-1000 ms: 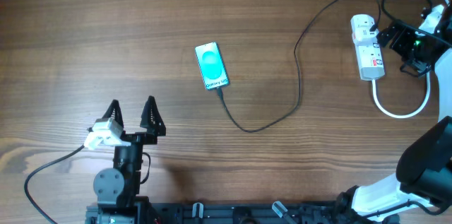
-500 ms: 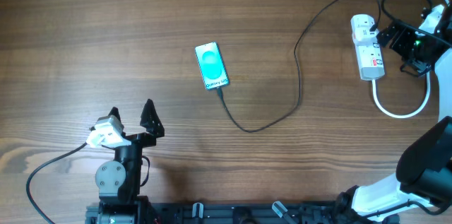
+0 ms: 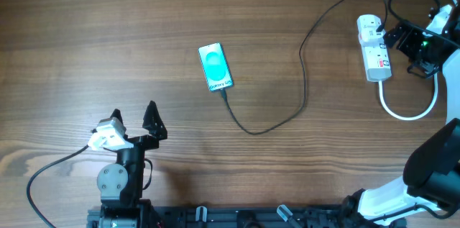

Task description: Plug charger to phone and switch on socket

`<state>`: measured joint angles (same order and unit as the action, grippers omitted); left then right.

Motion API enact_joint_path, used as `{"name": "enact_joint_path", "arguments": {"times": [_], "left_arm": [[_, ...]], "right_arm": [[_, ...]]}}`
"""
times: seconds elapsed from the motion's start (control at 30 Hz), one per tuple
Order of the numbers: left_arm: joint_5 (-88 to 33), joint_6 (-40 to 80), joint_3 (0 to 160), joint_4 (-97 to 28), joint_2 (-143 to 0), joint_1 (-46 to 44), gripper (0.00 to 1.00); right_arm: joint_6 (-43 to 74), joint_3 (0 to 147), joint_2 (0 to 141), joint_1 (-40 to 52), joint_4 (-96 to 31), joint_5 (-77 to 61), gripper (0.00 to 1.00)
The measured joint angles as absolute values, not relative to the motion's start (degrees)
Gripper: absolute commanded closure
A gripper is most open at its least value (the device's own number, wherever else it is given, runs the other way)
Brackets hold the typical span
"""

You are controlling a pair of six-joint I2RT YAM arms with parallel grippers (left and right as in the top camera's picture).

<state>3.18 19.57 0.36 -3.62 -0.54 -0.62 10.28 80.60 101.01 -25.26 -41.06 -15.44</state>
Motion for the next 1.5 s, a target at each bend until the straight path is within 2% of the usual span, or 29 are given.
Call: {"name": "enact_joint_path", "arguments": {"times": [0.47, 0.63, 0.77, 0.9, 1.1, 1.5], "left_arm": [[3.18, 19.57, 0.36, -3.62, -0.54, -0.62, 0.0], [3.18, 19.57, 0.36, -3.62, -0.54, -0.62, 0.0], [3.18, 19.57, 0.36, -3.62, -0.51, -0.62, 0.0], [3.18, 19.57, 0.36, -3.64, -0.51, -0.62, 0.0], [3.18, 19.57, 0.36, -3.64, -0.54, -0.62, 0.0], [3.2, 19.57, 0.36, -3.64, -0.51, -0.62, 0.0]], "right_arm": [[10.28, 80.53, 99.68, -25.26, -41.08, -15.42, 0.0], [10.28, 79.96, 85.03, -23.81, -41.04, -15.44, 0.0], [10.26, 80.01, 69.32, -17.61, -41.04, -15.59, 0.0], [10.26, 79.99, 60.1, -9.41, -41.17, -16.03, 0.0], [10.26, 80.01, 47.18, -6.79, -42.52, -16.01, 0.0], [10.26, 80.01, 34.57, -6.79, -66.22, -10.85, 0.0]]}}
